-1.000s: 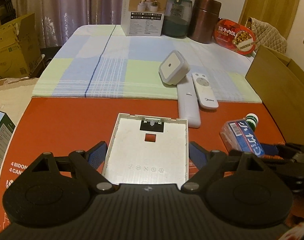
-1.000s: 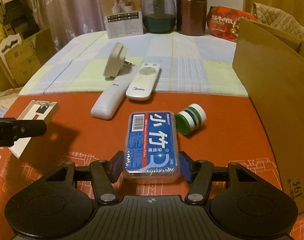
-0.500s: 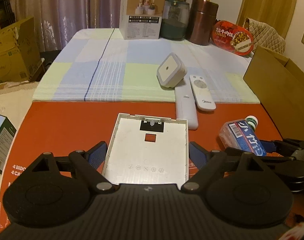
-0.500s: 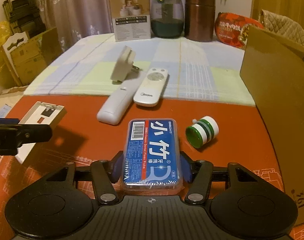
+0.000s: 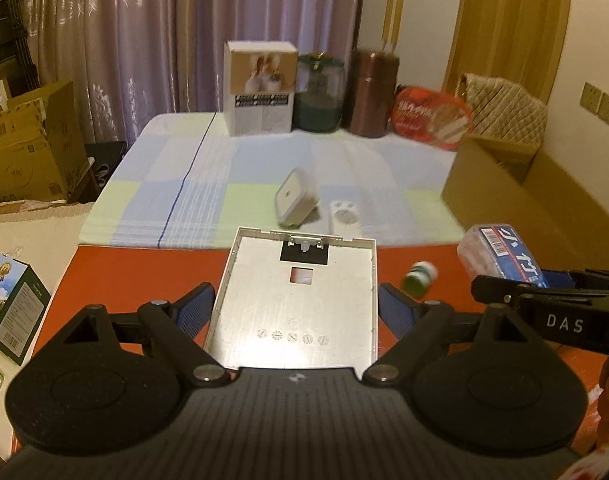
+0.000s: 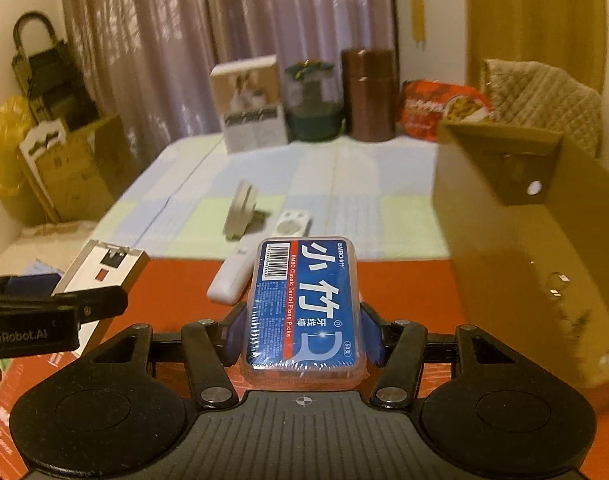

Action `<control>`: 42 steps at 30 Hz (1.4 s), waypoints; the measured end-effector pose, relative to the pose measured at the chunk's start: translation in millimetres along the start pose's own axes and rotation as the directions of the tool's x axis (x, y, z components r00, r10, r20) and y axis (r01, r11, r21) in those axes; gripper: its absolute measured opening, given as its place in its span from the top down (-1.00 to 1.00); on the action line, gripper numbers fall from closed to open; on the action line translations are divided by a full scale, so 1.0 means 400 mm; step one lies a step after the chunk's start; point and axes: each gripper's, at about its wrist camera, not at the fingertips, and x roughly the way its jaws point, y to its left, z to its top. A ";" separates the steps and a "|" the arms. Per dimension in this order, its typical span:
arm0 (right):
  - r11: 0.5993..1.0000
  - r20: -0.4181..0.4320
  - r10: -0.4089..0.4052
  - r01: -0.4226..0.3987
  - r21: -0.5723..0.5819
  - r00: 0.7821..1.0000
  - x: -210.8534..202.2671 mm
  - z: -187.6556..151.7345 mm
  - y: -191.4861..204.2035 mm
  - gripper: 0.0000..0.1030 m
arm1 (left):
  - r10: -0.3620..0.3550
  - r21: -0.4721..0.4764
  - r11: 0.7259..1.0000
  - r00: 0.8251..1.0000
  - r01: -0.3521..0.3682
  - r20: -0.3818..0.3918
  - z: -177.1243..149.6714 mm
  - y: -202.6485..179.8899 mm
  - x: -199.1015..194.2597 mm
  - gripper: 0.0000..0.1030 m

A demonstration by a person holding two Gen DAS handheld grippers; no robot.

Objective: Organize rigid objects
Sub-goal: 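Carry the white panel and blue toothpick box with both tools over the cardboard box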

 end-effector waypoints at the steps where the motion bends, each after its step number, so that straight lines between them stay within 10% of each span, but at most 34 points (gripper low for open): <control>1: 1.000 0.007 -0.001 0.001 0.005 1.000 -0.020 0.003 -0.008 -0.05 | -0.006 -0.002 1.000 1.000 0.006 0.003 0.001 -0.013 -0.015 -0.64; 29: 0.983 0.098 -0.051 0.033 0.179 0.994 -0.300 0.018 -0.227 -0.05 | -0.120 0.101 0.988 0.993 0.119 0.006 0.019 -0.276 -0.139 -0.64; 42: 0.946 0.137 -0.227 0.185 0.267 0.964 -0.378 0.048 -0.490 -0.05 | -0.262 0.163 0.951 0.965 0.262 -0.017 0.074 -0.487 -0.079 -0.64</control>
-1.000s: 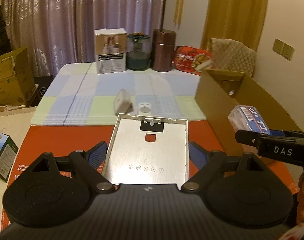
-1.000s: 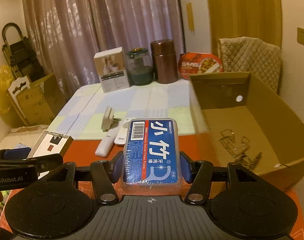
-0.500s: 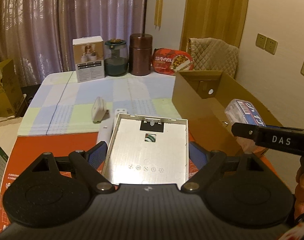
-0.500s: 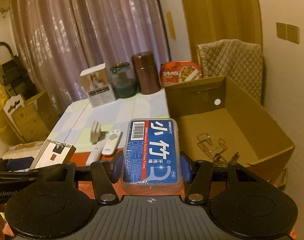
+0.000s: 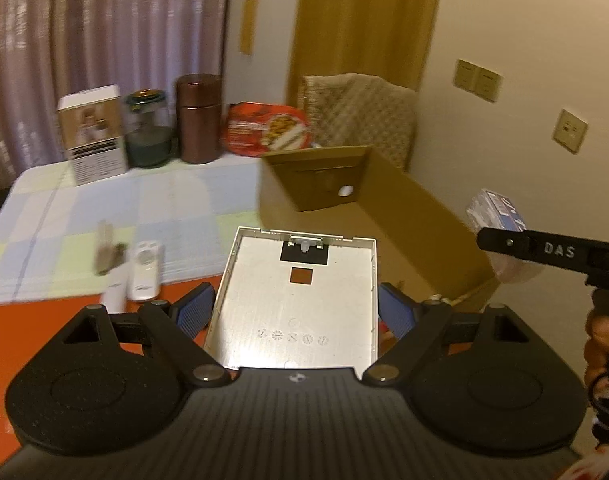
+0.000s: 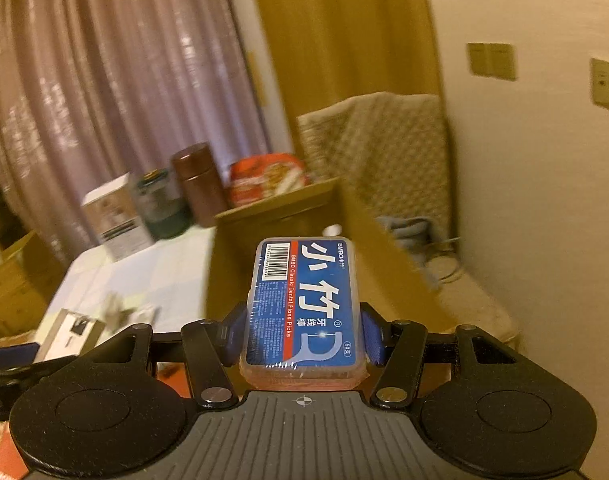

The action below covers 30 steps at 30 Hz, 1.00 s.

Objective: Organize rigid objects
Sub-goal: 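Carry the white panel and blue toothpick box with both tools over the cardboard box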

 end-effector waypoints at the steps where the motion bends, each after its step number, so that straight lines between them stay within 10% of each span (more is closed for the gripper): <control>1: 1.000 0.001 -0.006 0.006 0.000 1.000 0.004 0.010 -0.020 -0.05 | -0.011 0.008 1.000 1.000 0.011 -0.002 0.007 -0.018 0.013 -0.64; 30: 0.999 -0.099 0.029 -0.026 0.037 0.995 0.129 0.009 -0.180 -0.05 | -0.079 0.080 0.993 0.991 0.087 -0.108 0.049 -0.177 0.265 -0.64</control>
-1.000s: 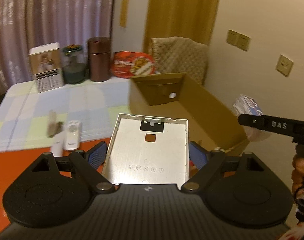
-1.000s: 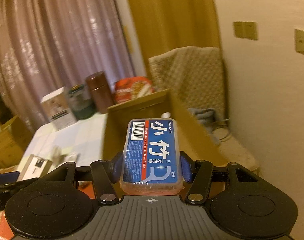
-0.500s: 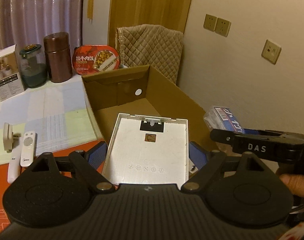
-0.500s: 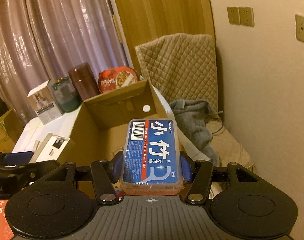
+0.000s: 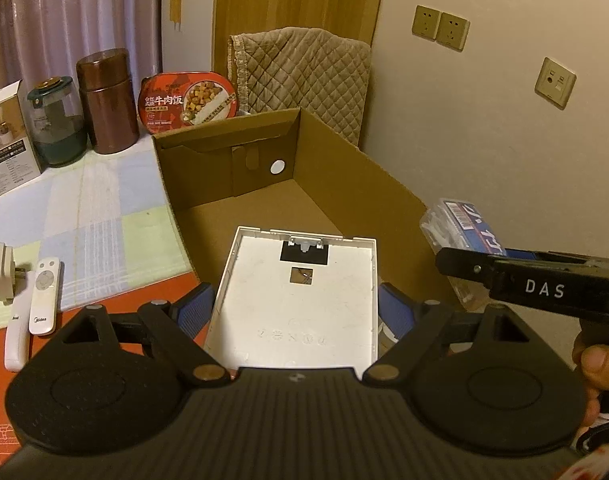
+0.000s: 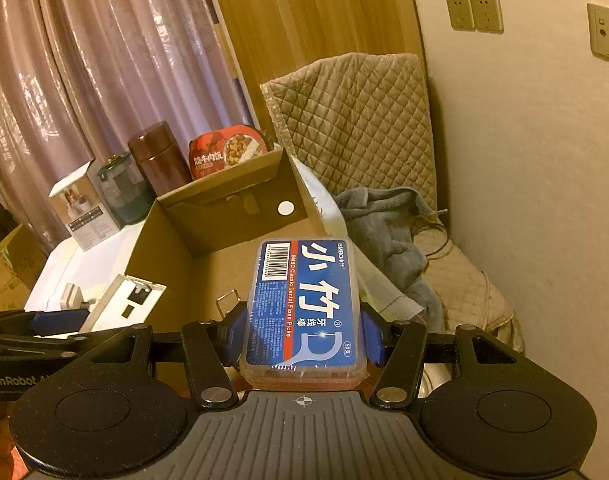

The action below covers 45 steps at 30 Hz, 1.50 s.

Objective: Organize rigid objects
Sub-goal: 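Carry the white panel and blue toothpick box with both tools over the cardboard box, then open the left tool to drop the white panel while the right tool releases the blue box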

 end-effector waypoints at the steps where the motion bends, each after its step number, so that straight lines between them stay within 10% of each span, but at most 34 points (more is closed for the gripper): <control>1: 1.000 0.000 0.000 0.000 0.000 1.000 0.000 0.000 0.000 -0.05 | -0.001 0.006 1.000 1.000 0.001 0.001 0.001 -0.002 0.001 -0.65; 45: 0.989 -0.042 -0.006 0.000 -0.150 0.999 0.051 -0.002 0.083 -0.05 | 0.112 -0.184 0.978 0.993 -0.101 0.047 -0.077 0.157 -0.131 -0.65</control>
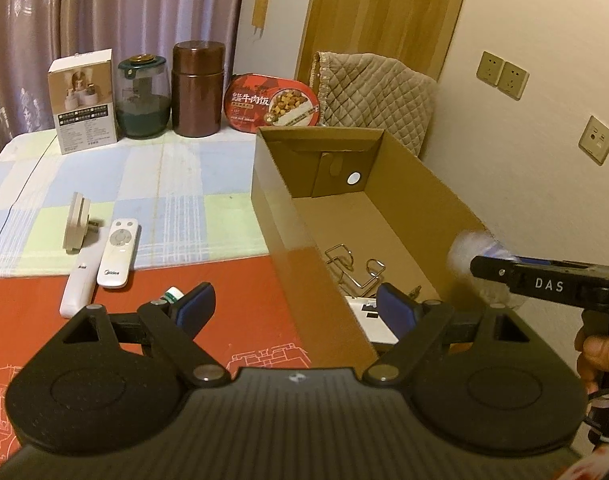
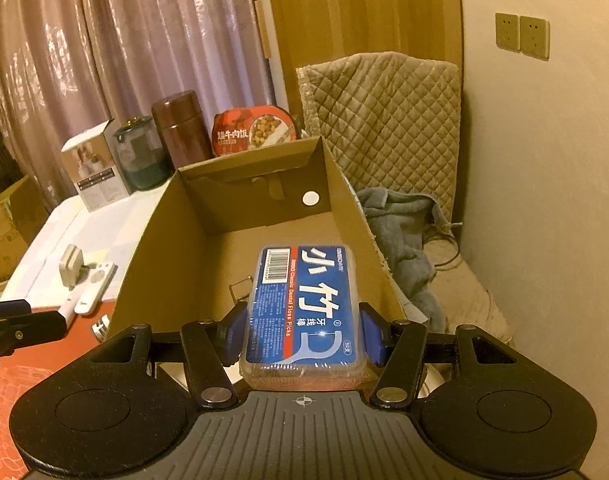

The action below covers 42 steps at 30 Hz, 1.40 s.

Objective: Organize rigid objects
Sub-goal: 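Open the left tool to drop the white panel while the right tool releases the blue box, then move both tools back toward the green-and-white jar and white remote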

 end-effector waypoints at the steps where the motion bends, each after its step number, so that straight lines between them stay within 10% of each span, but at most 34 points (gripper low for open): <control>1: 1.000 0.000 -0.004 0.004 0.001 1.000 0.001 0.000 -0.001 -0.05 | 0.003 -0.003 1.000 1.000 -0.003 0.000 -0.001 0.002 -0.002 -0.65; 18: 0.999 0.082 0.021 -0.025 0.042 0.996 -0.095 0.025 0.030 -0.24 | 0.034 -0.031 0.999 0.999 -0.033 0.021 -0.027 0.066 -0.075 -0.65; 42: 0.966 0.076 0.248 -0.240 -0.099 0.966 -0.146 -0.003 0.386 -0.30 | 0.228 -0.105 0.969 0.973 -0.222 0.047 -0.115 0.353 -0.258 -0.65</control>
